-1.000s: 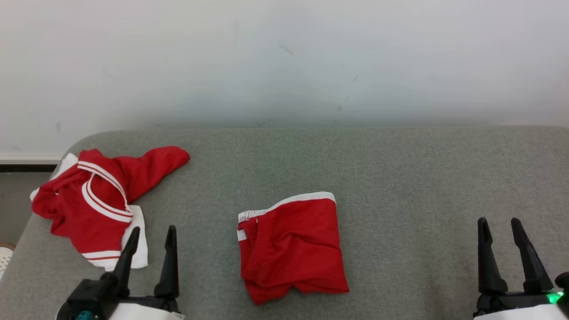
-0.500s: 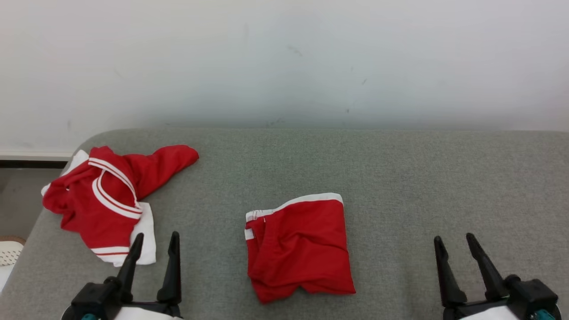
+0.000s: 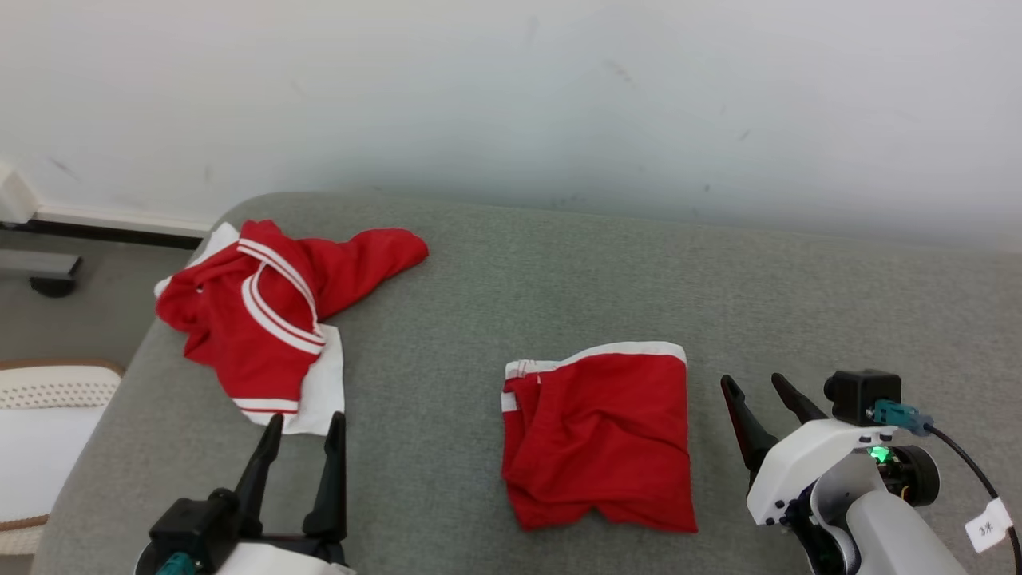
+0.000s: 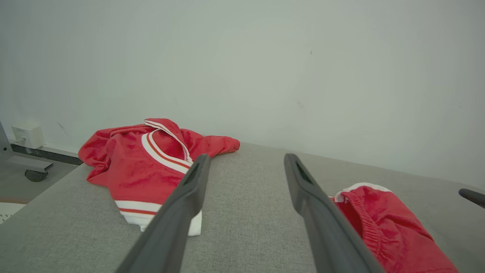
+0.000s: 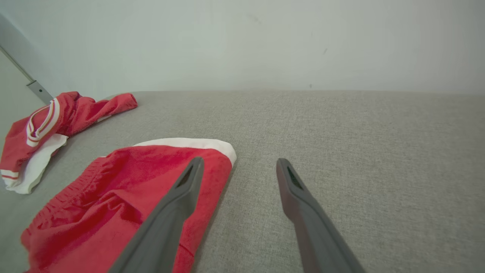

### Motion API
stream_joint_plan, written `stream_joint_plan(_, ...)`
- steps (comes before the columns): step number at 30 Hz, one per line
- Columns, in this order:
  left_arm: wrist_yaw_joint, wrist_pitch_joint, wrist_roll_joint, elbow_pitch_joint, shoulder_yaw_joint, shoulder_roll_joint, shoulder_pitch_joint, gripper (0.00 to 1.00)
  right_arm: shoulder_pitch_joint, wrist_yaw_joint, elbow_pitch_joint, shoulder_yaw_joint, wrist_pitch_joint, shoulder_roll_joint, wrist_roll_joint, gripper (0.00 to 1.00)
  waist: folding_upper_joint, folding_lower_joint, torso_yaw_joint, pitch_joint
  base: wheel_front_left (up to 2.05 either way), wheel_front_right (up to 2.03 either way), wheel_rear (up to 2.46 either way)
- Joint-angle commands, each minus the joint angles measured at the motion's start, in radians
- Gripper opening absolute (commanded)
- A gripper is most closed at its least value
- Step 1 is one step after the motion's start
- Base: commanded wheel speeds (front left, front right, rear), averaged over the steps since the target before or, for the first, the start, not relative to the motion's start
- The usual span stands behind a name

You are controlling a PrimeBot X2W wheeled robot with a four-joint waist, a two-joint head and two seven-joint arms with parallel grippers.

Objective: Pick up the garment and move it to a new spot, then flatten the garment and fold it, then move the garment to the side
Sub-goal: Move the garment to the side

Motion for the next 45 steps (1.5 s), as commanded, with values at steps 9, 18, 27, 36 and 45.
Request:
stream_joint_plan(9, 0.004, 0.000, -0.020, 0.019, -0.011, 0.003, -0.018, 1.00, -0.144, 0.000, 0.257, 0.030, 0.154, 0.000, 0.154, 1.00, -0.0001, 0.0000, 0.114, 0.024, 0.00, 0.00, 0.00)
stream_joint_plan(18, 0.009, 0.000, -0.030, 0.028, -0.018, 0.003, -0.017, 1.00, -0.157, 0.000, 0.391, 0.163, 0.353, 0.008, 0.372, 1.00, -0.0001, 0.0000, 0.147, 0.024, 0.00, 0.00, 0.00)
stream_joint_plan(27, 0.009, 0.000, -0.020, 0.025, -0.015, 0.003, -0.016, 1.00, -0.227, 0.000, 0.424, 0.255, 0.249, 0.002, 0.447, 0.00, -0.0001, 0.0000, 0.109, 0.015, 0.00, 0.00, 0.00)
stream_joint_plan(36, 0.004, 0.000, -0.007, 0.000, -0.041, 0.004, -0.019, 1.00, -0.297, 0.000, 0.467, 0.305, 0.146, -0.001, 0.453, 0.00, -0.0001, 0.0000, -0.008, -0.007, 0.00, 0.00, 0.00)
stream_joint_plan(45, -0.002, 0.000, 0.005, -0.005, -0.090, 0.003, -0.040, 1.00, -0.345, 0.000, 0.519, 0.310, 0.094, -0.005, 0.429, 0.00, -0.0001, 0.0000, -0.198, 0.001, 0.00, 0.00, 0.00)
